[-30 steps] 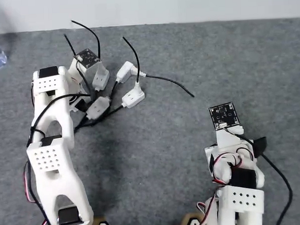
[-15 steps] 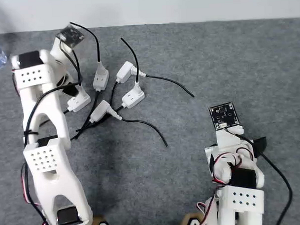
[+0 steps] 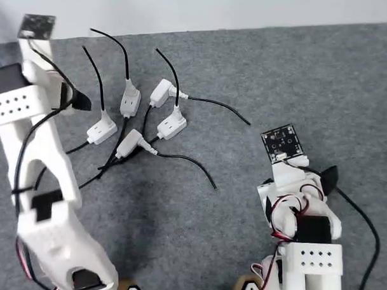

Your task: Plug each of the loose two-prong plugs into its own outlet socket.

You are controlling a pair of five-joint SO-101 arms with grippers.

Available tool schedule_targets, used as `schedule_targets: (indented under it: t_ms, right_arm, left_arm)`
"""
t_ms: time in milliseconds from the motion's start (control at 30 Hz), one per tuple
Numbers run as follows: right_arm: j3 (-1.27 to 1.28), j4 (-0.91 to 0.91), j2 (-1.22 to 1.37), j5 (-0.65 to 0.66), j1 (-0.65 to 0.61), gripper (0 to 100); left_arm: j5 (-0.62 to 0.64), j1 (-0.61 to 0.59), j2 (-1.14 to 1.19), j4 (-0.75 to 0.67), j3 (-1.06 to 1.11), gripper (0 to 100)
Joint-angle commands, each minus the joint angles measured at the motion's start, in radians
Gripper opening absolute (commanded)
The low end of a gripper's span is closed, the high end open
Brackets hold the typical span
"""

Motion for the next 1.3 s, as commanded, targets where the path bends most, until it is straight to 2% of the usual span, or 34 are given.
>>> schedule_targets:
  t_ms: [0,233,467,633,867,1067,1267]
  right_arm:
    - [-0.075,0.028,-0.001,-0.038,-0.005,49.3]
    - [-0.126,0.093,-0.013,-0.049,-0.022,49.3]
    - [-0.126,0.143,-0.013,-0.043,-0.021,49.3]
    - [-0.112,0.151,-0.013,-0.084,-0.022,49.3]
    - [-0.048,0.148,-0.015,-0.147,-0.016,49.3]
    - [0.129,0.042,-0.015,-0.146,-0.022,49.3]
    - [0.319,-0.12,-0.015,-0.146,-0.022,49.3]
  left_arm:
    - [0.107,0.035,-0.307,0.006,0.265,29]
    - [0.127,0.041,-0.655,-0.115,0.788,29]
    - [0.121,-0.008,-1.244,-0.339,1.385,29]
    - [0.095,-0.006,-1.556,-0.417,1.709,29]
    - [0.098,-0.009,-1.619,-0.52,1.807,29]
    - [0.101,-0.012,-1.62,-0.738,2.06,29]
    - [0.1,-0.009,-1.62,-0.743,2.109,29]
